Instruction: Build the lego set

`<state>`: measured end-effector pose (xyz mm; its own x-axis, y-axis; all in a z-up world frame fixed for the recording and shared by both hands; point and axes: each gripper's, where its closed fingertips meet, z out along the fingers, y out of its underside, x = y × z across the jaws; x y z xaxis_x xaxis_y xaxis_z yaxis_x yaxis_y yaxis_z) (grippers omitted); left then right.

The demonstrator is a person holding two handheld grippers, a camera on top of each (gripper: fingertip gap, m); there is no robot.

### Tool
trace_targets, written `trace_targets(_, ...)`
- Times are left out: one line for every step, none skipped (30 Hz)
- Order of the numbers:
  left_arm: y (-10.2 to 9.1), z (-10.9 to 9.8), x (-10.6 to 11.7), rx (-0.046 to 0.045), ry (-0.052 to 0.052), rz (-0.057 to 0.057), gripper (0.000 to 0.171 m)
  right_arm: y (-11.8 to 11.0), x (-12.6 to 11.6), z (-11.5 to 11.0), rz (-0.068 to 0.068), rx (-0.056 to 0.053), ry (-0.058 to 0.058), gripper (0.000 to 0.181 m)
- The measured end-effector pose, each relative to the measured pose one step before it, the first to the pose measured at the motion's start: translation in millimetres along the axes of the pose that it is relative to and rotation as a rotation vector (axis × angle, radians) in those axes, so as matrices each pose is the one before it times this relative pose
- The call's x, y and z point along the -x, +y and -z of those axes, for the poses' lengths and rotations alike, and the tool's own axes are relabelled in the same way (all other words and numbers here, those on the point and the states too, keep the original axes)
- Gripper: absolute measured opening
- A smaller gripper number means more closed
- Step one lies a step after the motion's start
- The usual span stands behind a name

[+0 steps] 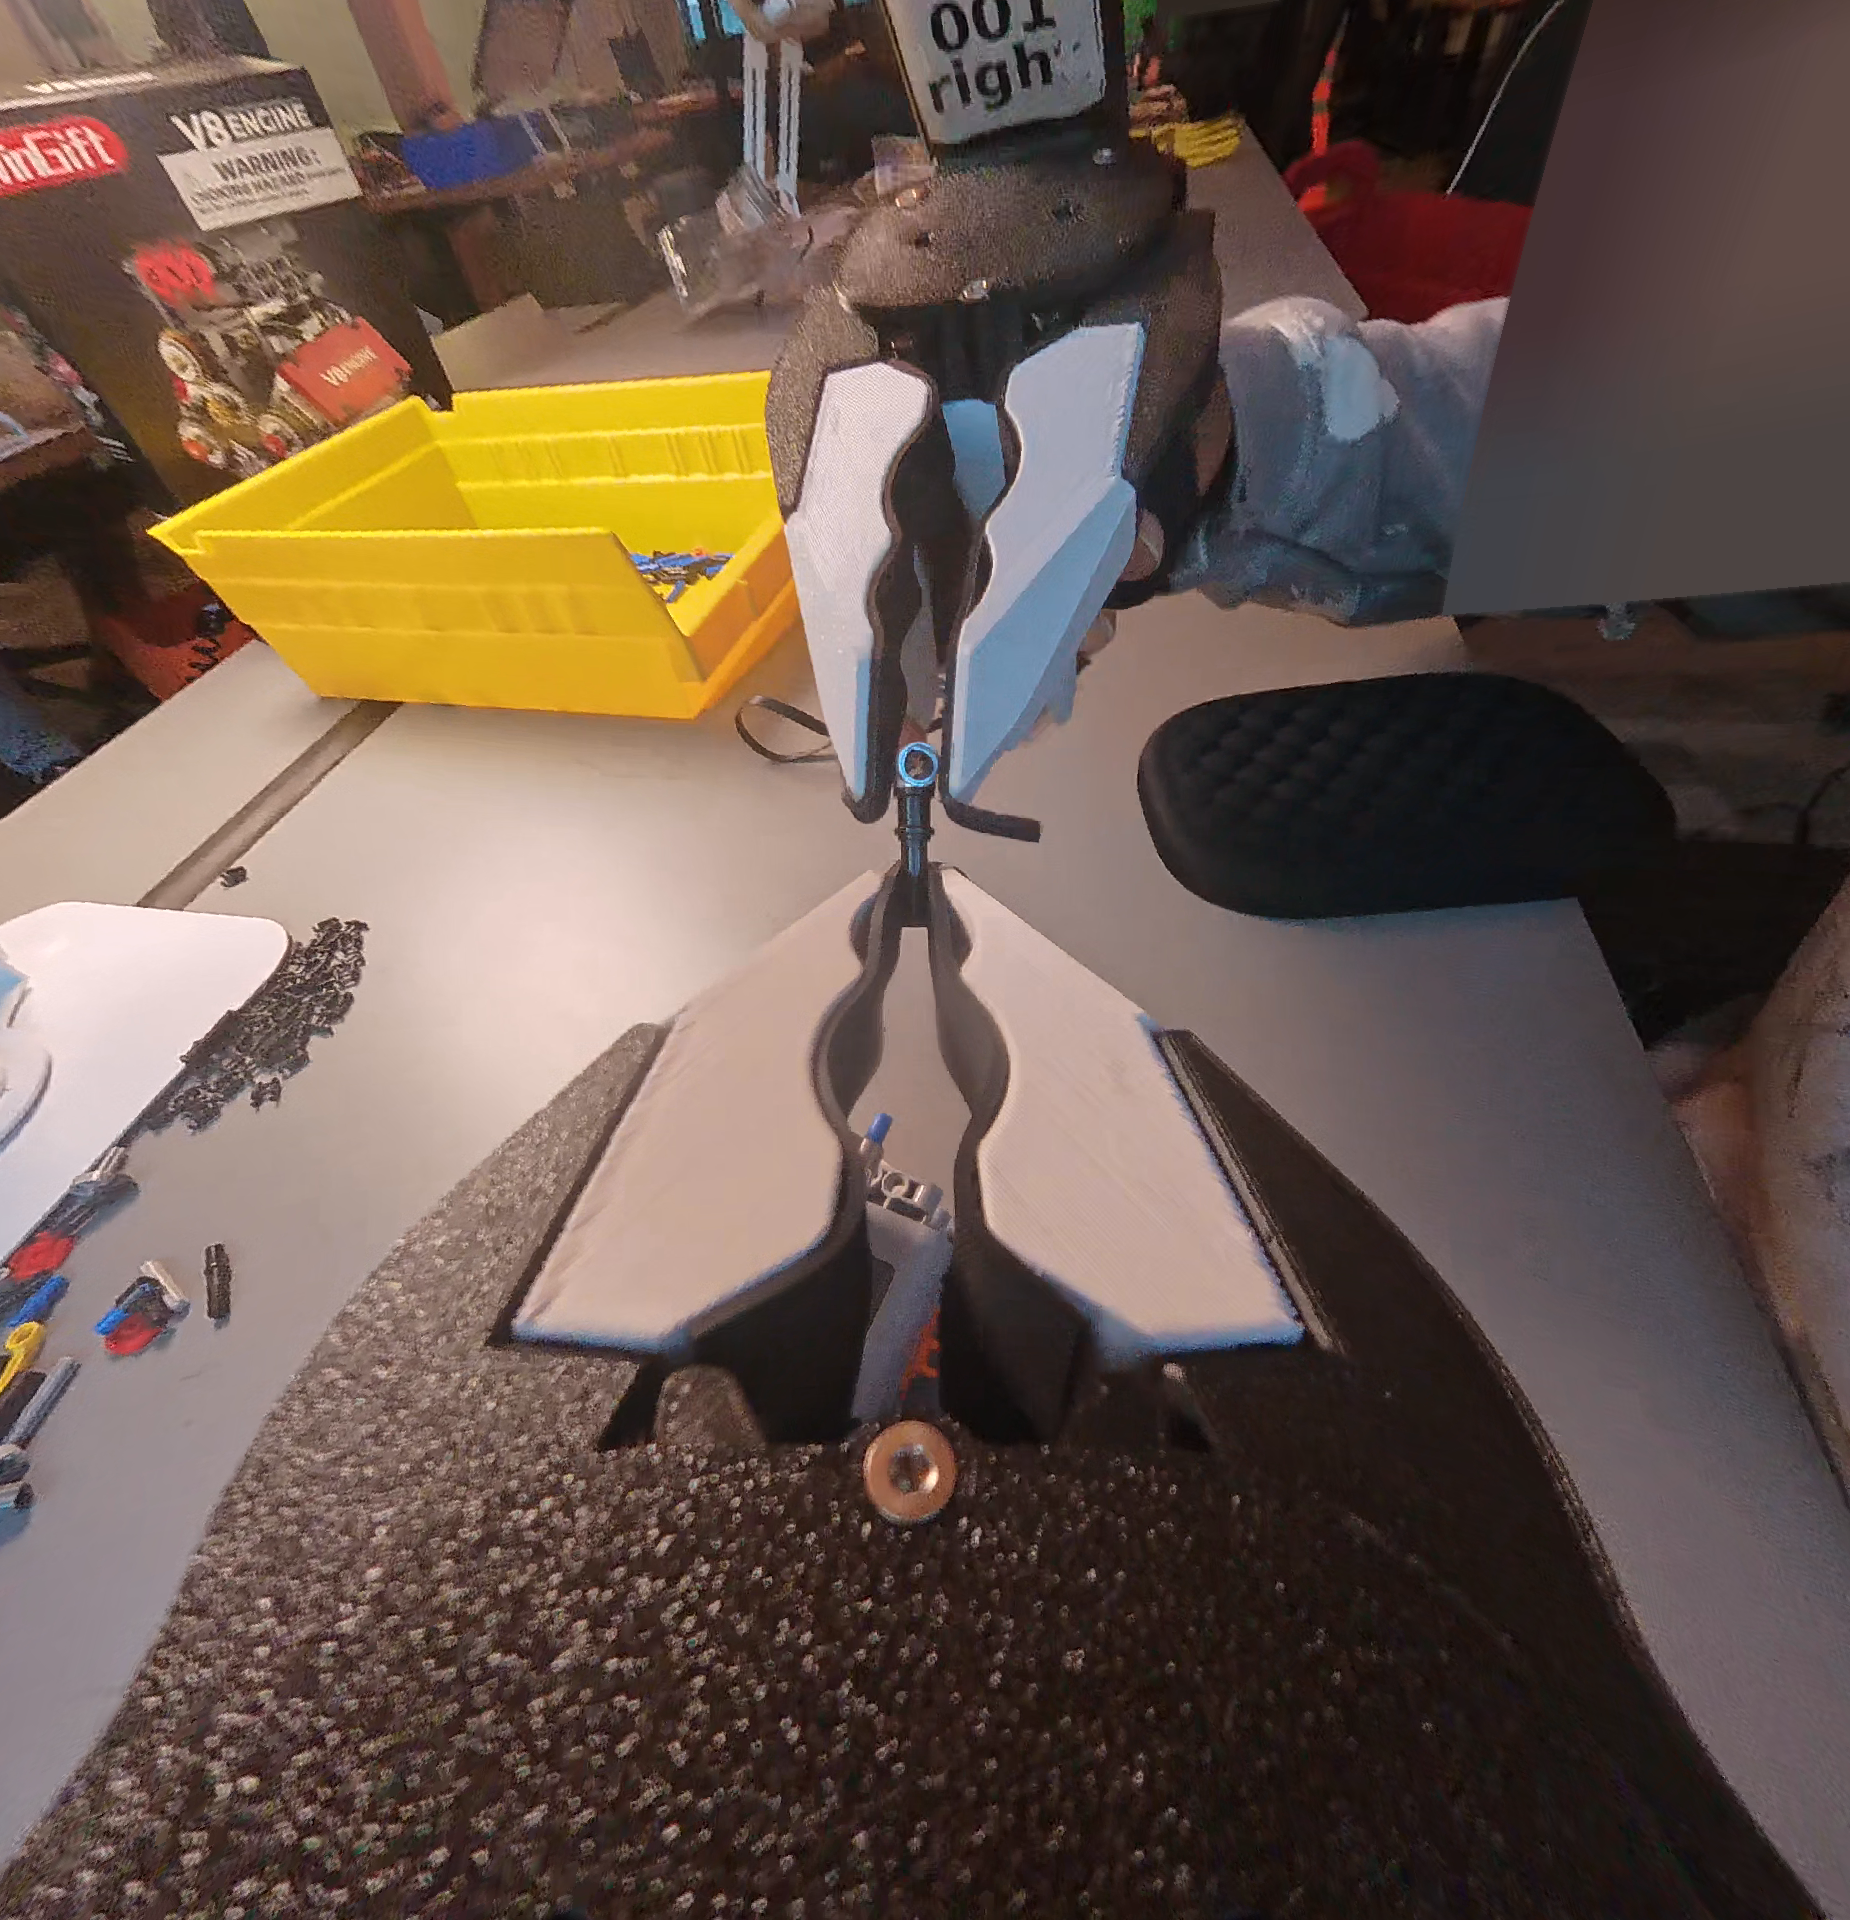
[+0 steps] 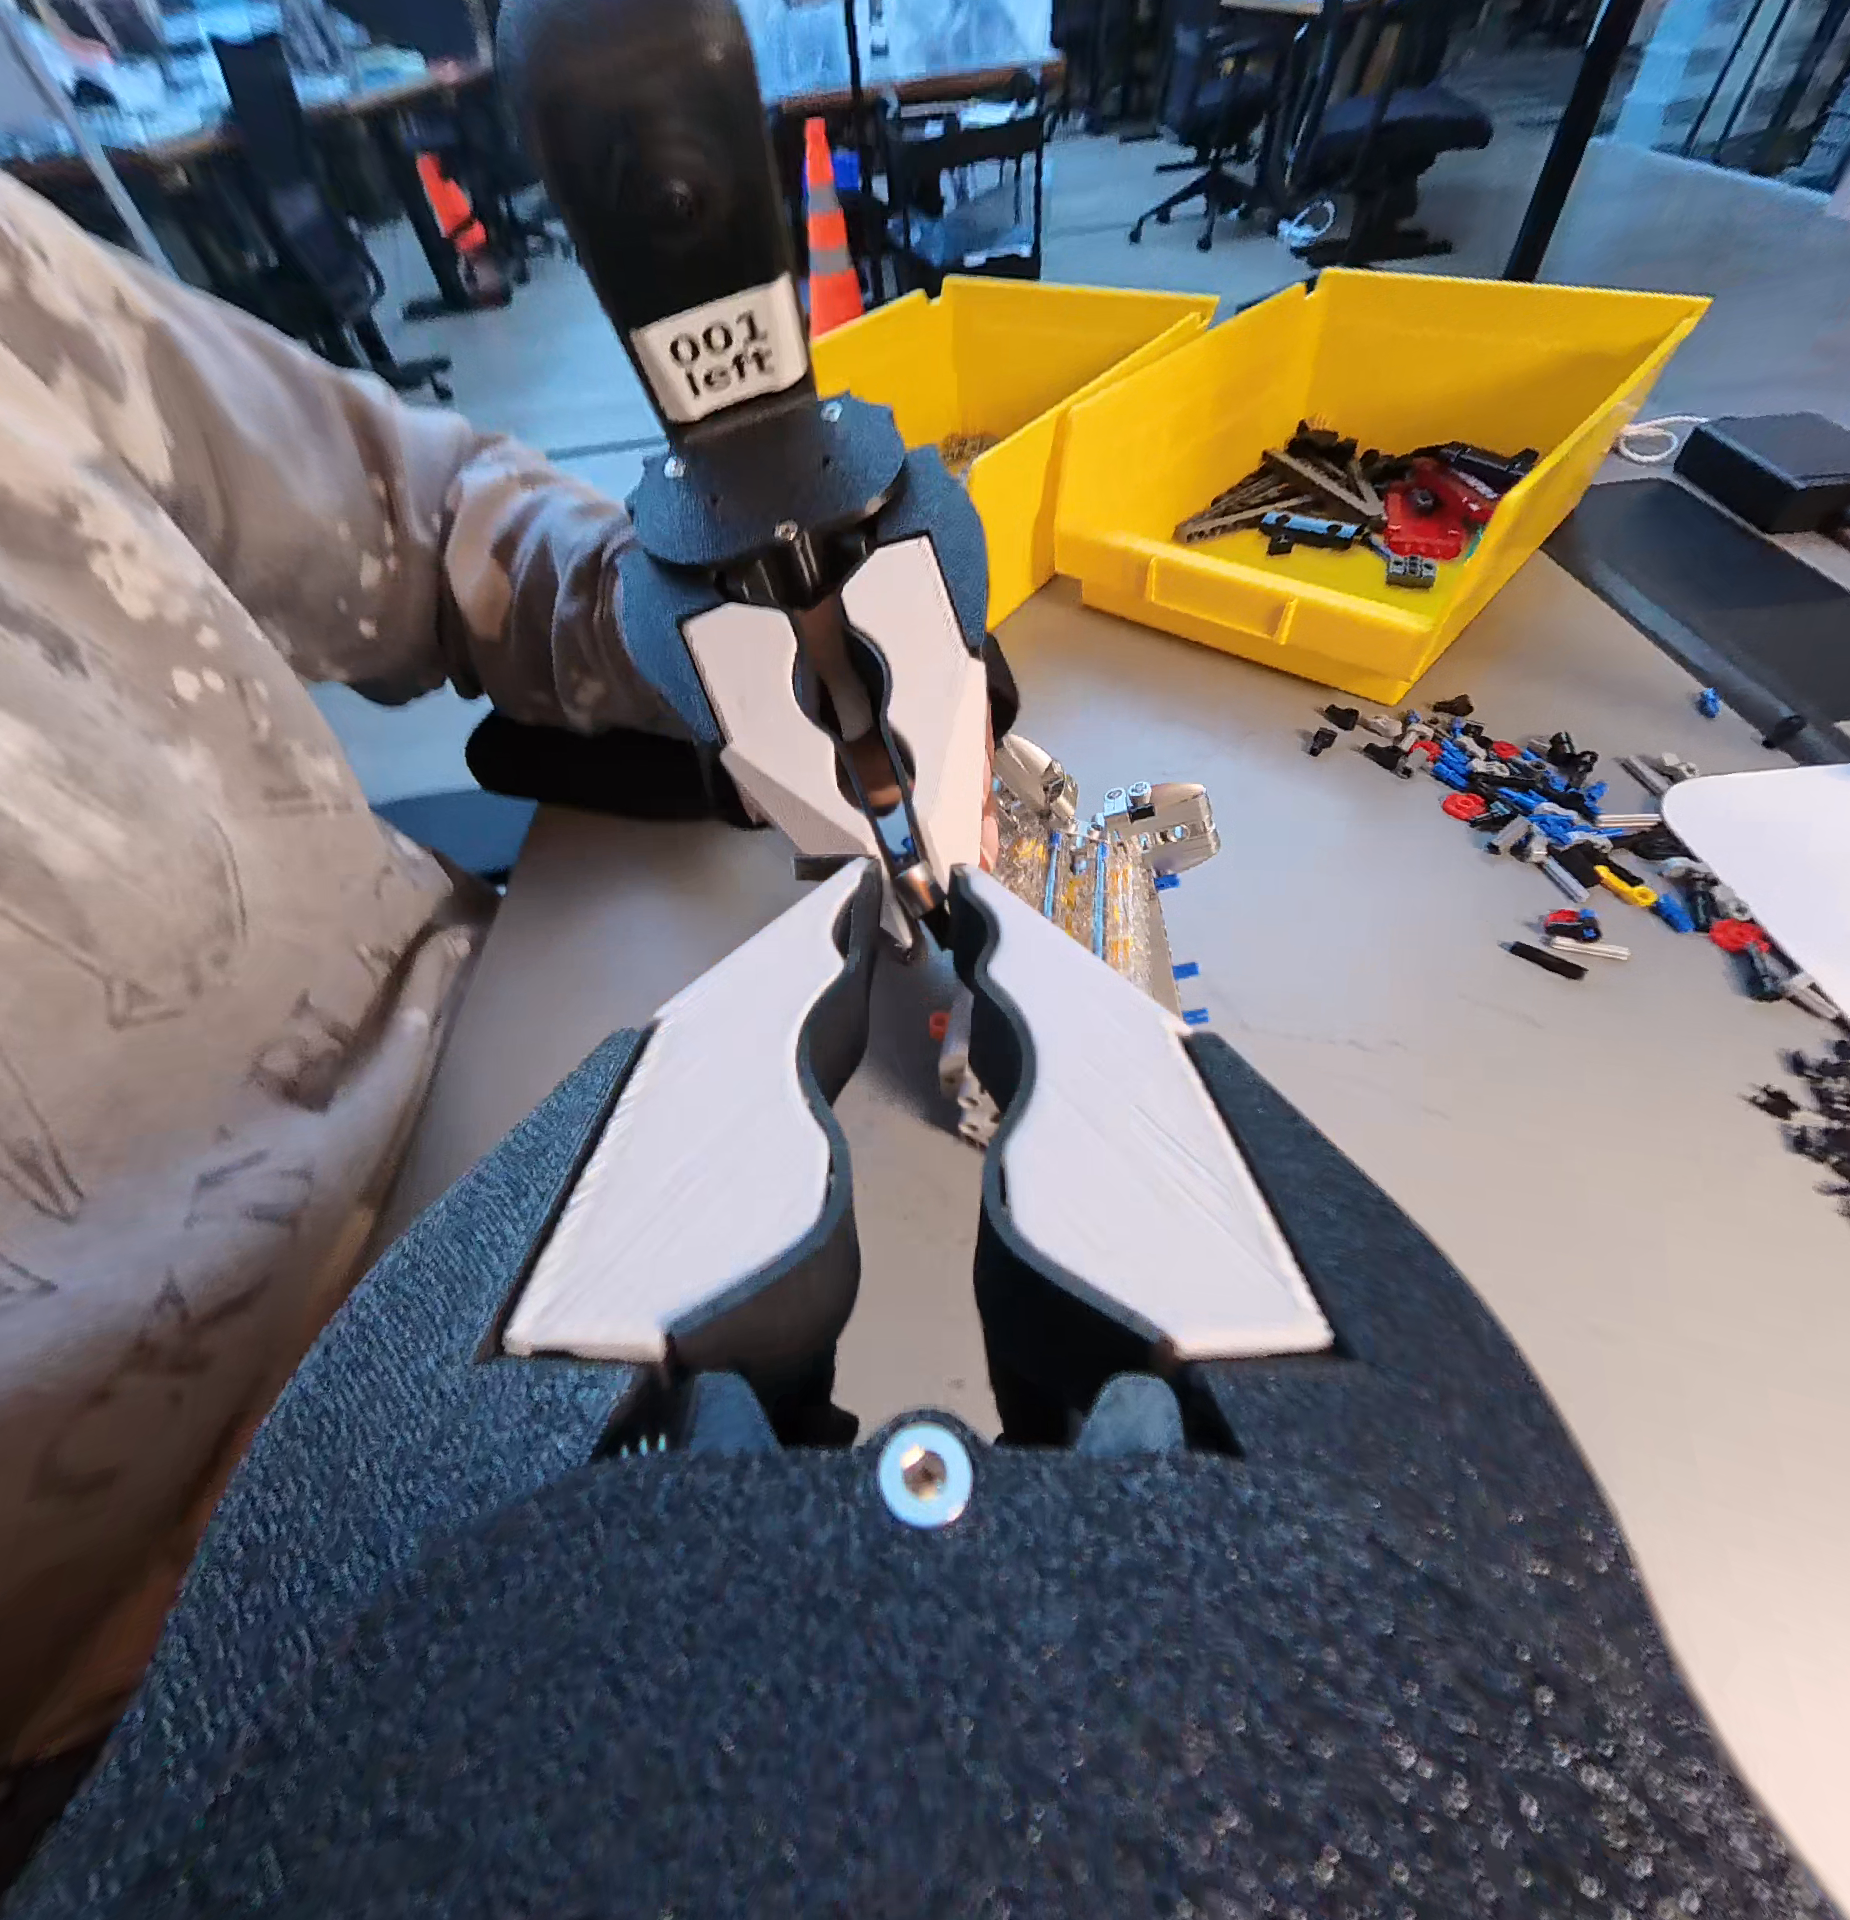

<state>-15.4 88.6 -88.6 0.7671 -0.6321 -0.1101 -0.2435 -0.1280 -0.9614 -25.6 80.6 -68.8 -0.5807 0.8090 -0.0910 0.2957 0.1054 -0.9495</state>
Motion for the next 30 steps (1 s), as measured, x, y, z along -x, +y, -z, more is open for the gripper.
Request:
trace_targets(-1.14, 0.44, 0.59, -0.01774, -0.012, 0.0005, 0.001, -1.49, -0.61, 0.06, -0.026, -0.0206, 0.0092, 0.012)
trace_targets(-0.68, 0.2, 0.48, -0.01338, -0.0097, -0.001, 0.001, -0.91, -0.21, 0.1, -0.0178, -0.0143, 0.0069, 0.012)
trace_targets(-0.39, -0.12, 0.21, -0.00907, -0.0049, -0.0004, 0.001, -0.85, 0.18, 0.1, -0.01, -0.0126, 0.0045, 0.012)
trace_targets(-0.27, -0.12, 0.02, -0.00605, -0.0014, 0.0023, 0.001, -0.67, -0.06, 0.34, -0.0064, -0.0117, 0.0051, 0.012)
trace_targets(-0.11, -0.12, 0.31, -0.00363, -0.0002, 0.0039, 0.001, -0.05, -0.28, 0.26, -0.0064, -0.0069, 0.0046, 0.012)
trace_targets(-0.14, 0.04, 0.46, -0.00393, -0.0019, 0.0014, 0.001, 0.26, -0.64, 0.36, -0.0094, -0.0054, 0.0043, 0.012)
trace_targets(-0.1, 0.21, 0.93, -0.00267, -0.0064, -0.0019, 0.001, 0.43, -1.31, 0.31, -0.0145, -0.0054, 0.0061, 0.012)
trace_targets(0.31, 0.33, 1.45, -0.0007, -0.0117, -0.0064, 0.001, 0.13, -1.81, 0.18, -0.0196, -0.0064, 0.0076, 0.012)
trace_targets(0.28, 0.47, 1.65, -0.00005, -0.0162, -0.0131, 0.001, 0.08, -1.61, 0.13, -0.0248, -0.0075, 0.0061, 0.012)
trace_targets(0.37, 0.61, 2.24, 0.00031, -0.0234, -0.0205, 0.001, -0.08, -2.85, -0.07, -0.0319, -0.008, 0.0116, 0.012)
trace_targets(0.42, 0.65, 2.76, 0.00166, -0.029, -0.0273, 0.001, -0.16, -2.14, -0.16, -0.0351, -0.0077, 0.0058, 0.013)
trace_targets(0.74, 0.53, 2.53, 0.00375, -0.0291, -0.0317, 0.001, -1.15, -1.42, -0.24, -0.0345, -0.017, 0.0028, 0.014)
trace_targets(0.48, 0.57, 2.3, 0.00267, -0.0289, -0.0339, 0.001, -1.78, -0.32, -0.42, -0.0359, -0.0218, -0.001, 0.013)
trace_targets(0.18, 0.62, 1.62, 0.00308, -0.0263, -0.0345, 0.001, -1.28, 0.71, -0.64, -0.0355, -0.0188, -0.0069, 0.013)
trace_targets(0.3, 0.41, 1.03, 0.006, -0.023, -0.0344, 0.001, -0.99, 1.34, -0.98, -0.0302, -0.0167, -0.0091, 0.013)
trace_targets(0.6, 0.22, 0.98, 0.0085, -0.0227, -0.0347, 0.001, -0.89, 0.77, -0.88, -0.0218, -0.0165, -0.0042, 0.013)
trace_targets(0.57, 0.17, 1.04, 0.00849, -0.0222, -0.0345, 0.001, -0.07, -0.44, -0.87, -0.0147, -0.0105, 0.0034, 0.013)
trace_targets(0.64, 0.07, 0.58, 0.00837, -0.0184, -0.0309, 0.001, 0.69, -1.15, -0.9, -0.0095, -0.0047, 0.0074, 0.012)
trace_targets(0.52, 0.05, 0.43, 0.00705, -0.0154, -0.0236, 0.001, 0.12, -0.78, -0.48, -0.0042, -0.0064, 0.0045, 0.012)
trace_targets(0.46, 0.07, 0.3, 0.00462, -0.0131, -0.0178, 0.001, 0.37, -0.12, -0.36, -0.0019, -0.0042, -0.0005, 0.012)
trace_targets(0.48, 0.17, 0.22, 0.00324, -0.011, -0.0152, 0.001, 0.37, -0.44, -0.12, -0.0015, -0.0019, 0.0002, 0.011)
trace_targets(0.46, 0.16, 0.1, 0.00355, -0.0094, -0.0143, 0.001, 0.68, -0.36, -0.17, -0.0014, 0.0, 0.0005, 0.011)
trace_targets(0.52, 0.04, 0.08, 0.00419, -0.0085, -0.0149, 0.001, 0.59, -0.36, 0.02, 0.001, 0.001, 0.0022, 0.011)
trace_targets(0.24, 0.17, 0.3, 0.00236, -0.0106, -0.0171, 0.001, 0.29, 0.01, -0.09, 0.0062, -0.0011, 0.0034, 0.012)
trace_targets(-0.24, 0.32, 0.34, 0.00111, -0.0119, -0.019, 0.001, 0.19, 0.4, 0.03, 0.0095, -0.0004, 0.0025, 0.012)
trace_targets(-0.04, 0.18, 0.19, 0.0025, -0.0115, -0.0205, 0.001, 0.12, 0.52, 0.12, 0.0103, 0.0004, 0.0037, 0.012)
trace_targets(-0.16, 0.19, 0.19, 0.00358, -0.011, -0.0203, 0.001, 0.2, 0.4, 0.03, 0.0118, 0.0016, 0.005, 0.013)
trace_targets(-0.27, 0.32, 0.15, 0.00156, -0.0095, -0.0167, 0.001, 0.01, 0.23, 0.03, 0.0128, 0.0002, 0.0059, 0.013)
trace_targets(-0.58, 0.37, 0.36, -0.00129, -0.0079, -0.012, 0.001, -0.19, 0.11, 0.09, 0.013, -0.0006, 0.0073, 0.013)
trace_targets(-0.56, 0.36, 0.43, -0.00227, -0.0065, -0.0081, 0.001, -0.09, -0.73, 0.09, 0.0122, 0.0, 0.0107, 0.014)
